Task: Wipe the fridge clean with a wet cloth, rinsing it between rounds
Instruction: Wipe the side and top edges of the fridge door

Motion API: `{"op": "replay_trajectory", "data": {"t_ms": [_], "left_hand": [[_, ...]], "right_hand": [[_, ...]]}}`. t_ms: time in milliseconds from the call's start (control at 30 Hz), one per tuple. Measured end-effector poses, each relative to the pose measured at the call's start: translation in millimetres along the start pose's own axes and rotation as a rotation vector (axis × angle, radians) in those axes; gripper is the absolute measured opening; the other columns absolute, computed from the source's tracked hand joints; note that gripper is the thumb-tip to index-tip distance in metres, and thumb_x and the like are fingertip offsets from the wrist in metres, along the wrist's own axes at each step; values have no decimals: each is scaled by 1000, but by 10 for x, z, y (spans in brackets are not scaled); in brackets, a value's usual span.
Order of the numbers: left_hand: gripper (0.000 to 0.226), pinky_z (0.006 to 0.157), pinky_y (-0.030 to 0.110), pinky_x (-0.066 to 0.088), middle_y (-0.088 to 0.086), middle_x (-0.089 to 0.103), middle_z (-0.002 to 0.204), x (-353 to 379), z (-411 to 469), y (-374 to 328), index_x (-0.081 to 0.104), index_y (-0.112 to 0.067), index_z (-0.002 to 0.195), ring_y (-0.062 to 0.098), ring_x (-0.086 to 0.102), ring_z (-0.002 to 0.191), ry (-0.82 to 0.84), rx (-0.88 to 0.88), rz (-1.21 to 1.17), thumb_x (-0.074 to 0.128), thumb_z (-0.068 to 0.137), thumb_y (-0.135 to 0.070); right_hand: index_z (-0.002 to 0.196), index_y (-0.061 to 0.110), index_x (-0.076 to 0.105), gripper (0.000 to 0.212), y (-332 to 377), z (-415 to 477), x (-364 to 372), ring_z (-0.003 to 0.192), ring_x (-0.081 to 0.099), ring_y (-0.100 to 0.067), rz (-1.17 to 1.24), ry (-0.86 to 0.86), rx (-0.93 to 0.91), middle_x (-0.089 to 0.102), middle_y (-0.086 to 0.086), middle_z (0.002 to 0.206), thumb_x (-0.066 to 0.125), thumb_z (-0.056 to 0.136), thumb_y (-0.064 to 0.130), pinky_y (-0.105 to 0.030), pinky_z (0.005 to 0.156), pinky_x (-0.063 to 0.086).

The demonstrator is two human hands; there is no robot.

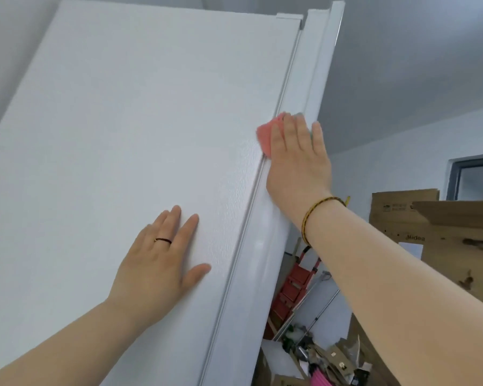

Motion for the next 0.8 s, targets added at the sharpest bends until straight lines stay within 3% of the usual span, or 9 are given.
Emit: {"op": "replay_trajectory", "data": {"t_ms": [67,100,167,267,433,533,600,667,800], "left_hand": [[88,106,29,25,16,39,141,-70,82,17,28,-12,140,28,39,128,60,-10,1,15,78,-73],[101,110,27,17,8,18,149,-113,113,27,10,-19,145,24,26,136,85,-38,-59,18,65,-79],[106,108,21,-3,-11,-21,139,-140,161,65,-27,-31,128,13,-5,142,90,-52,-111,12,43,-81],[103,104,16,-9,-16,-34,130,-100,188,72,-37,-34,115,1,-21,133,111,-32,-95,6,35,-81],[118,103,15,-13,-21,-34,134,-83,163,123,-29,-43,120,-9,-28,122,73,-52,-216,0,19,-97],[119,104,13,-11,-19,-24,139,-68,159,143,-18,-41,130,-13,-27,121,29,-45,-255,-8,27,-98],[118,105,16,1,-5,2,147,-40,174,168,0,-25,144,-3,-7,131,46,-14,-138,0,49,-95],[104,98,26,17,5,32,139,-4,184,165,25,-12,142,16,22,127,73,21,-31,5,70,-84],[90,95,30,23,6,38,135,14,176,176,23,-21,143,22,29,122,12,27,-8,7,76,-79]], "right_hand": [[144,2,-11,61,-30,187,-51,142,-12,-28,-15,-16,56,-11,-14,154,22,93,11,-41,113,-12],[144,1,-11,60,-20,218,-65,142,-11,-29,-17,-22,85,-10,-16,154,21,94,11,-42,113,-12],[143,-2,-11,58,23,212,-26,142,-10,-32,-49,-21,116,-10,-19,153,19,95,11,-45,113,-11],[144,0,-10,60,-36,286,-32,142,-11,-30,-59,-20,107,-9,-17,154,19,93,11,-45,113,-11],[145,-1,1,58,-396,931,-266,143,-4,-26,-12,-73,143,1,-13,155,23,93,10,-42,114,-7],[146,3,10,56,-563,1278,-366,143,-2,-27,41,-61,158,6,-13,155,26,92,9,-43,115,-5],[144,6,17,56,-596,1405,-409,143,1,-29,57,-67,160,11,-15,153,28,88,5,-44,115,-3],[144,4,17,58,-568,1386,-419,143,1,-28,79,-88,201,12,-15,153,29,87,5,-43,116,-2],[145,-1,8,59,-429,1137,-316,143,-1,-26,121,-126,216,8,-14,154,29,91,7,-39,116,-5]]}}
Point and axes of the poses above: each hand's wrist, its own z-axis towards the middle knuckle, its own x-axis out of the palm, y = z × x, the point moved 5 cm from there along z, towards the middle knuckle
